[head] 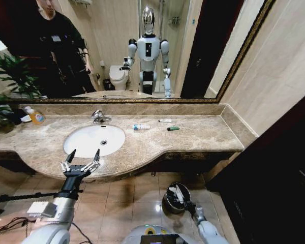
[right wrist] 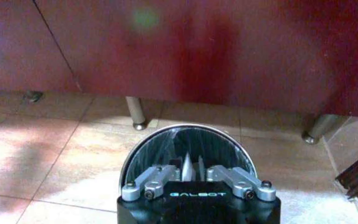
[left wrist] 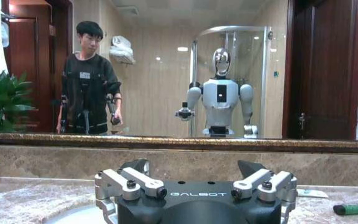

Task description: Pick up the trash from the sink and place it in the trash bin.

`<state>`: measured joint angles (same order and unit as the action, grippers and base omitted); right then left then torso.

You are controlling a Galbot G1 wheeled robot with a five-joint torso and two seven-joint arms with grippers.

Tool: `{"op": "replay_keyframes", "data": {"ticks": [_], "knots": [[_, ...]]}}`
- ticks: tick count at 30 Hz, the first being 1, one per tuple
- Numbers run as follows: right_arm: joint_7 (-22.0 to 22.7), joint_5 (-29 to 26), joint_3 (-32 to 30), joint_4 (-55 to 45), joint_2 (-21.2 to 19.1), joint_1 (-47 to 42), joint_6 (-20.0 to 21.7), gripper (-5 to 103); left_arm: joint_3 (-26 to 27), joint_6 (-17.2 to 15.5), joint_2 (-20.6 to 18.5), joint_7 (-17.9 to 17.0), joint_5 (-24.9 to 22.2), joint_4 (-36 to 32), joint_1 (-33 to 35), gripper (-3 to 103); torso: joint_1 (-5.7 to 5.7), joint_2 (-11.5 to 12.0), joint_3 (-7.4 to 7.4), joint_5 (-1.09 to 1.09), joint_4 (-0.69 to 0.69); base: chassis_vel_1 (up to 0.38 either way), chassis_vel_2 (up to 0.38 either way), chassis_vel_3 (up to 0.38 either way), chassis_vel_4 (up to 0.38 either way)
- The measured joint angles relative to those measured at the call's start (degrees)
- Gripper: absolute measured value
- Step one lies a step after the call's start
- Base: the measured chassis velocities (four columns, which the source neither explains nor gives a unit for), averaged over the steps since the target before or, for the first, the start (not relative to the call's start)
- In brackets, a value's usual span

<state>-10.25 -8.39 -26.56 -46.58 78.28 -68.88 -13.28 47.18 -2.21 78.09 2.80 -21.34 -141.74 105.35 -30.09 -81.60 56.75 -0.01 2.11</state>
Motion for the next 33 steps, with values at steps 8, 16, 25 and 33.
{"op": "replay_keyframes", "data": {"ticks": [8, 16, 25, 33], "knots": [[0.4, -0.1, -0.1, -0.1, -0.6, -0.1, -0.1, 48, 0.0, 0.0, 0.0, 0.0, 0.0, 0.0, 0.0, 100, 0.00, 0.0, 0.00, 0.00, 0.00, 0.000, 0.000, 0.000, 0.000], [0.4, -0.4, -0.1, -1.4, -1.1, -0.8, -0.1, 69, 0.0, 0.0, 0.0, 0.0, 0.0, 0.0, 0.0, 100, 0.00, 0.0, 0.00, 0.01, 0.00, 0.000, 0.000, 0.000, 0.000], [0.3, -0.6, 0.0, -2.3, -1.1, -1.9, 0.0, 100, 0.0, 0.0, 0.0, 0.0, 0.0, 0.0, 0.0, 100, 0.00, 0.0, 0.00, 0.01, 0.00, 0.000, 0.000, 0.000, 0.000], [0.4, -2.8, 0.0, -8.5, -2.0, -4.8, 0.8, 100, 0.0, 0.0, 0.0, 0.0, 0.0, 0.0, 0.0, 100, 0.00, 0.0, 0.00, 0.00, 0.00, 0.000, 0.000, 0.000, 0.000]]}}
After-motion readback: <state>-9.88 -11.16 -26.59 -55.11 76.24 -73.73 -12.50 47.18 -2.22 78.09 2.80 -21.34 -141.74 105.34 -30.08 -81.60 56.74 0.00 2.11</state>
